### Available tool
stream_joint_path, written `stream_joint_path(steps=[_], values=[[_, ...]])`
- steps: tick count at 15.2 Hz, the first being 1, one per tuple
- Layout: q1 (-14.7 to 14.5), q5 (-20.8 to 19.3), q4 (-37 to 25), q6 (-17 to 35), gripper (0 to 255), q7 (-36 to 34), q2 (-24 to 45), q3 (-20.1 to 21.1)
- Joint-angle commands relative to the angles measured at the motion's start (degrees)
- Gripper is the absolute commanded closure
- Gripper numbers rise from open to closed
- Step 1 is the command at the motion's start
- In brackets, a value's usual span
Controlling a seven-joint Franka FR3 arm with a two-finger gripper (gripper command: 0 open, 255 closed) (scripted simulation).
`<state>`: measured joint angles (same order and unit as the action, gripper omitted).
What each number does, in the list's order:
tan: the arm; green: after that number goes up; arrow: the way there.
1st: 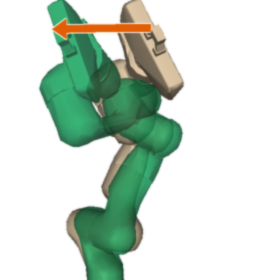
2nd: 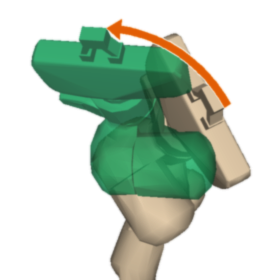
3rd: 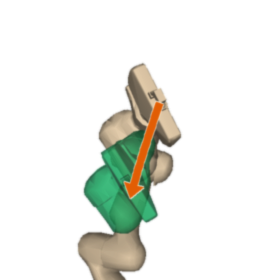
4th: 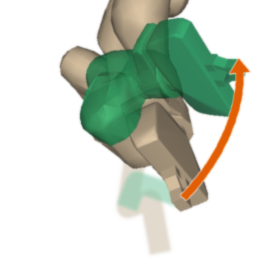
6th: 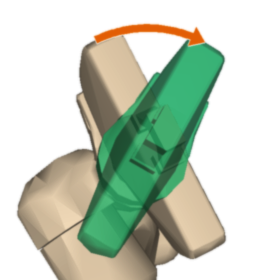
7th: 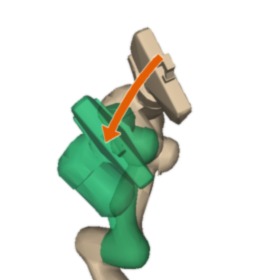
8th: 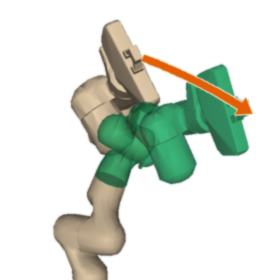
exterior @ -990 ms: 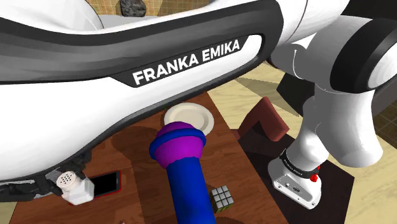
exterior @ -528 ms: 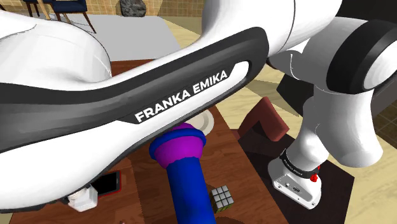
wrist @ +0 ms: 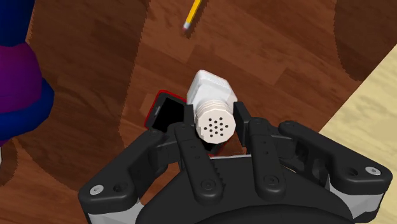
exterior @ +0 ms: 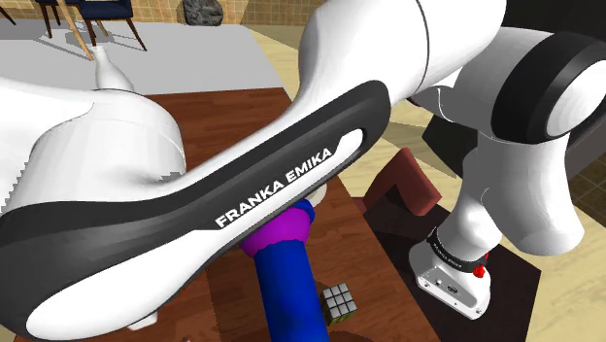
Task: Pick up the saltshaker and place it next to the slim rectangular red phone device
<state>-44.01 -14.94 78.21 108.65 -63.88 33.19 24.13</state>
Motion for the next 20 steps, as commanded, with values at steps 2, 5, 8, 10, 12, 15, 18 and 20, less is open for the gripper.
stream_joint_path(steps=[2, 5, 8, 10, 12, 15, 18, 20], values=[[0.05, -0.33, 1.29, 1.94, 255, -0.23, 0.68, -0.2], [0.08, -0.67, 2.62, 3.85, 255, -0.49, 1.33, -0.4], [0.07, -1.04, 3.79, 5.71, 255, -0.77, 2.07, -0.62], [0.04, -1.3, 4.48, 6.91, 255, -0.96, 2.62, -0.79], [-0.01, -1.63, 5.22, 8.3, 255, -1.19, 3.33, -1.0], [-0.01, -1.63, 5.22, 8.3, 255, -1.19, 3.33, -1.0], [-0.01, -1.63, 5.22, 8.3, 255, -1.19, 3.33, -1.0], [-0.01, -1.63, 5.22, 8.3, 255, -1.19, 3.33, -1.0]])
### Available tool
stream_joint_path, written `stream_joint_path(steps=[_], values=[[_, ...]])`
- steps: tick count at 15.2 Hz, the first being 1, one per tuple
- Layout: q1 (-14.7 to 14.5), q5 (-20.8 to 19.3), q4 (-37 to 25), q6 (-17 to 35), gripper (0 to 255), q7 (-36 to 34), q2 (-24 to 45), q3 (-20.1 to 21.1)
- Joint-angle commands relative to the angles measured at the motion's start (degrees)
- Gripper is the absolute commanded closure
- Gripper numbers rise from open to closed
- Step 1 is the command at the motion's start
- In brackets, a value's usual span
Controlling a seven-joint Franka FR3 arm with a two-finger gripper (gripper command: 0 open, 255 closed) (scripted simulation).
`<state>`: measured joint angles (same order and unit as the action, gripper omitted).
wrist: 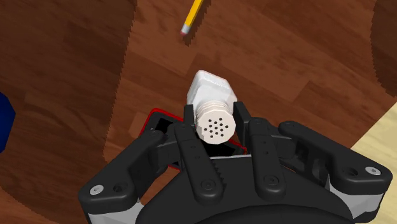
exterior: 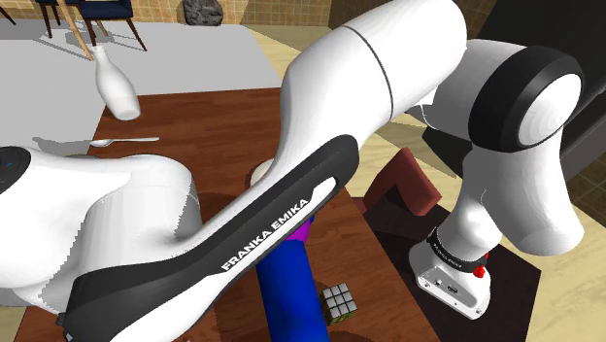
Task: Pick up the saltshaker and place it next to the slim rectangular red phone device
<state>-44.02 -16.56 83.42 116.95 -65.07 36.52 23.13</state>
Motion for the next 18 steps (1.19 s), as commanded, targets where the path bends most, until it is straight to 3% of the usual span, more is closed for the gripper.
stream_joint_path(steps=[1, 6, 10, 18], values=[[0.0, 0.0, 0.0, 0.0, 0, 0.0, 0.0, 0.0], [0.0, 0.0, 0.0, 0.0, 0, 0.0, 0.0, 0.0], [0.02, 1.2, -3.42, -5.76, 0, 0.8, -2.52, 0.77], [0.02, 1.2, -3.42, -5.75, 0, 0.8, -2.52, 0.76]])
